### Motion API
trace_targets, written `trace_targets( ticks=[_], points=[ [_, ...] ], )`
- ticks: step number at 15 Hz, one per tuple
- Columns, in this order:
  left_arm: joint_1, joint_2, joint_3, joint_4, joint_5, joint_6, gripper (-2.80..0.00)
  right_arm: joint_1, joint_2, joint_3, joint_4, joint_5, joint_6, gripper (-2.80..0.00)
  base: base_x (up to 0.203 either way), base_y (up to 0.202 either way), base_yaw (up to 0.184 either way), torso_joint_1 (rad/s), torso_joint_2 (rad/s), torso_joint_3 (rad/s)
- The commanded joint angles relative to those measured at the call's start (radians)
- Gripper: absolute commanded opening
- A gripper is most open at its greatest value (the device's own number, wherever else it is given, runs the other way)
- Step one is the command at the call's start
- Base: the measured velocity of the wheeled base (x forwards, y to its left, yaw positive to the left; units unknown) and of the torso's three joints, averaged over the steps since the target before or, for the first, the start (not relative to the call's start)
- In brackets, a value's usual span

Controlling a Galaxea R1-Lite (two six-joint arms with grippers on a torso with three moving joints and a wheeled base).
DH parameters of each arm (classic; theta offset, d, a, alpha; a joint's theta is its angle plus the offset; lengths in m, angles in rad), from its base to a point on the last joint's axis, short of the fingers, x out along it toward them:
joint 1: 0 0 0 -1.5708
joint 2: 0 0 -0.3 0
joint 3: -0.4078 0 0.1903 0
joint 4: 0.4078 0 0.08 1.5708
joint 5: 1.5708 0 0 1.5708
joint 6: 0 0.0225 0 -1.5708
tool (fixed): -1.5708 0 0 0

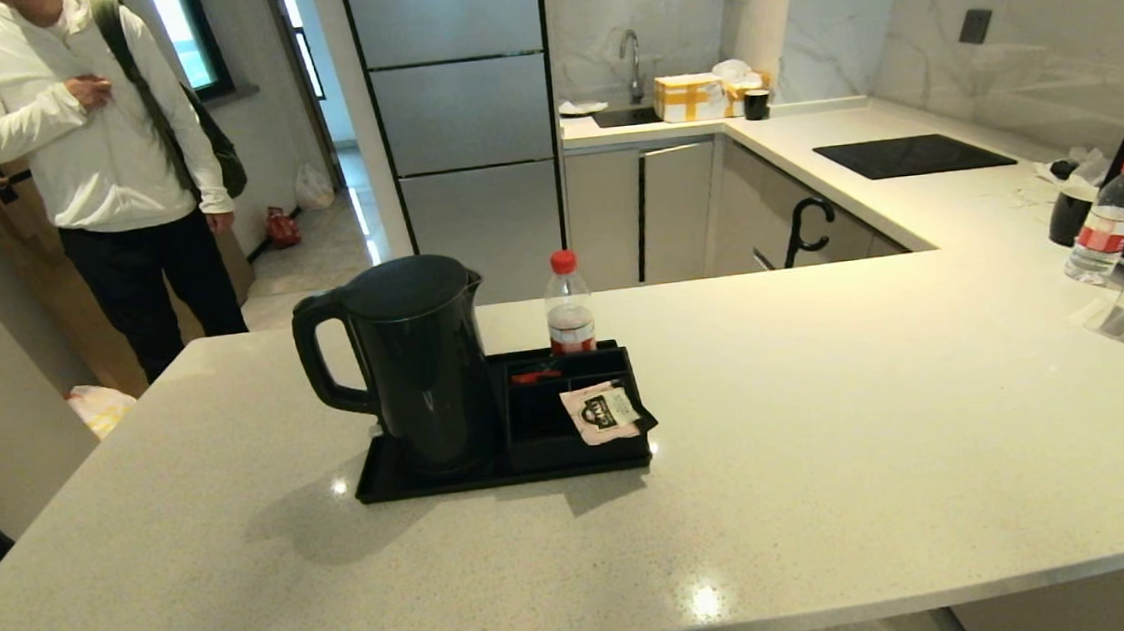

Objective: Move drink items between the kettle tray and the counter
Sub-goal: Pick up the kettle

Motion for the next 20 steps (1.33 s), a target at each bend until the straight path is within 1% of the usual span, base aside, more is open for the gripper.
trace_targets(
  ticks=[1,9,12,13,14,16,18,20],
  points=[
    [0.000,0.000,0.040,-0.002,0.000,0.000,-2.80,0.000,0.000,0.032,-0.001,0.000,0.000,-2.80,0.000,0.000,0.000,0.000,0.00,0.000],
    [0.000,0.000,0.040,0.000,0.000,0.003,-2.80,0.000,0.002,0.032,-0.001,0.000,0.000,-2.80,0.000,0.000,0.000,0.000,0.00,0.000],
    [0.000,0.009,0.028,0.030,-0.003,0.003,-2.80,0.000,0.000,0.032,-0.001,0.000,0.000,-2.80,0.000,0.000,0.000,0.000,0.00,0.000],
    [0.000,0.034,-0.020,0.058,-0.005,-0.017,-2.80,0.000,0.001,0.032,-0.001,0.000,0.000,-2.80,0.000,0.000,0.000,0.000,0.00,0.000],
    [0.000,0.079,-0.097,0.093,-0.007,-0.054,-2.80,0.000,0.000,0.032,-0.001,0.000,0.000,-2.80,0.000,0.000,0.000,0.000,0.00,0.000],
    [-0.001,0.204,-0.240,0.191,-0.008,-0.107,-2.80,0.000,0.002,0.032,-0.001,0.000,0.000,-2.80,0.000,0.000,0.000,0.000,0.00,0.000],
    [0.000,0.350,-0.330,0.304,-0.004,-0.120,-2.80,0.000,0.002,0.032,-0.001,0.000,0.000,-2.80,0.000,0.000,0.000,0.000,0.00,0.000],
    [0.002,0.541,-0.401,0.373,0.017,-0.125,-2.80,0.000,0.001,0.032,-0.001,0.000,0.000,-2.80,0.000,0.000,0.000,0.000,0.00,0.000]
  ],
)
